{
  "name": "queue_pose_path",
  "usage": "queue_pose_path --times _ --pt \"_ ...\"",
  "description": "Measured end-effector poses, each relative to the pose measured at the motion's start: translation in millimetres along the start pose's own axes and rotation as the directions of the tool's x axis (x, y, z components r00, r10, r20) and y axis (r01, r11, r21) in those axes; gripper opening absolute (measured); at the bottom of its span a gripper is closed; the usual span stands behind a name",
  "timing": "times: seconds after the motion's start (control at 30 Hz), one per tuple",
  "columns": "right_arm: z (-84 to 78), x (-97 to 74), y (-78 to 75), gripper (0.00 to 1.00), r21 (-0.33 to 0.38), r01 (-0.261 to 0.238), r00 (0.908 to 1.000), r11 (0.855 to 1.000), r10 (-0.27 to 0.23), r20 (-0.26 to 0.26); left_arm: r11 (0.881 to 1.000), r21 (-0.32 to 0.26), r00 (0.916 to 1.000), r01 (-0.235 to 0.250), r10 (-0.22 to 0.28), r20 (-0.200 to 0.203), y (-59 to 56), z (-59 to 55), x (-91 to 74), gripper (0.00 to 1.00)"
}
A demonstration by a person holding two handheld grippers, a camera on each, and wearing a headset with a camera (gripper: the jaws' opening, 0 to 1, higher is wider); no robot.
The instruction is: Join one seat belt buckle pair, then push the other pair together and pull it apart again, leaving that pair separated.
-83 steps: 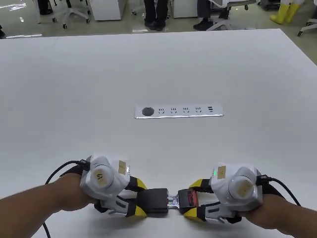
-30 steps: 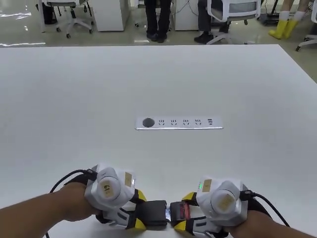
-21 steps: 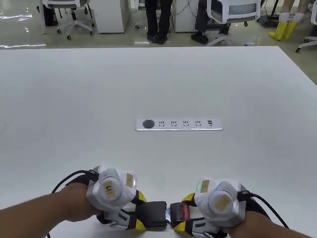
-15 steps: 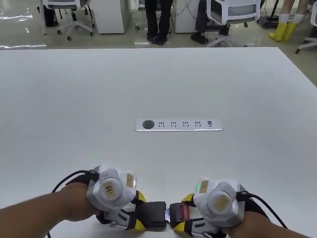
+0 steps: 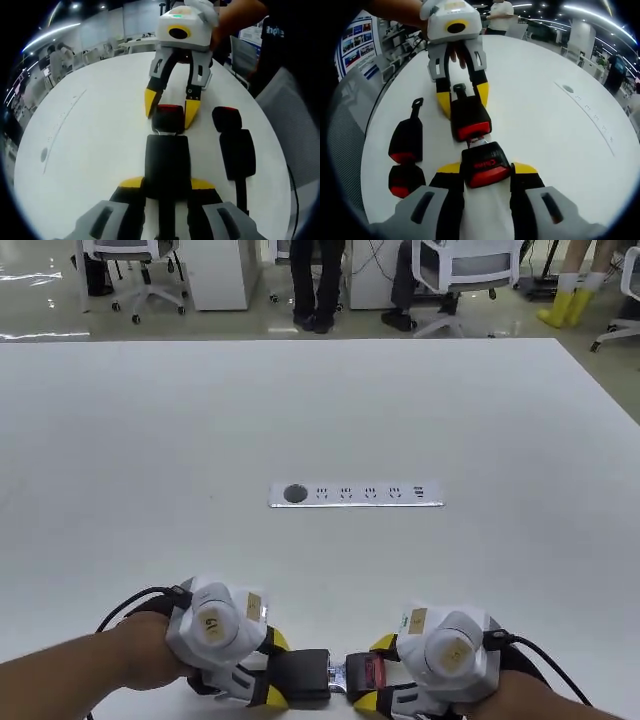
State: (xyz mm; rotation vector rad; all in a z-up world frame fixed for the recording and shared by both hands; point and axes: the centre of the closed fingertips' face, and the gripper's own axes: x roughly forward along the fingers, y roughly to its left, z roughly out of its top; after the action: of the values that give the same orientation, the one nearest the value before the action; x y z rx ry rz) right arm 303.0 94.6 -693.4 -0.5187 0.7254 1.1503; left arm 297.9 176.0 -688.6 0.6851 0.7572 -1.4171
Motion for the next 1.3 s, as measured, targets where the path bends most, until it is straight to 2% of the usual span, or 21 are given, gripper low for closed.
queue_pose_path --times 0.27,0.83,1.1,1.3 --pt "-3.7 -2.7 -1.2 0.34 -0.007 -0.005 0.9998 1.0 0.005 0.018 1.0 -0.004 1.0 0.0 0.0 0.006 1.8 -1.2 1.7 0.32" --pt "-43.1 -28.9 -17.5 0.34 0.011 0.02 0.9998 1.0 -0.02 0.008 1.0 -0.008 1.0 0.001 -0.001 0.007 3.8 -2.1 2.1 0.32" --pt "-60.7 -53.1 -19.3 0.34 0.025 0.023 0.9997 0.999 -0.023 0.007 1.0 -0.006 1.0 0.006 -0.006 0.006 2.8 -0.5 1.6 0.32" --pt "-69.8 -58.9 -24.4 0.35 0.028 0.023 0.9997 0.999 -0.024 0.006 1.0 -0.005 1.0 0.007 -0.007 0.006 2.3 -0.3 1.5 0.32"
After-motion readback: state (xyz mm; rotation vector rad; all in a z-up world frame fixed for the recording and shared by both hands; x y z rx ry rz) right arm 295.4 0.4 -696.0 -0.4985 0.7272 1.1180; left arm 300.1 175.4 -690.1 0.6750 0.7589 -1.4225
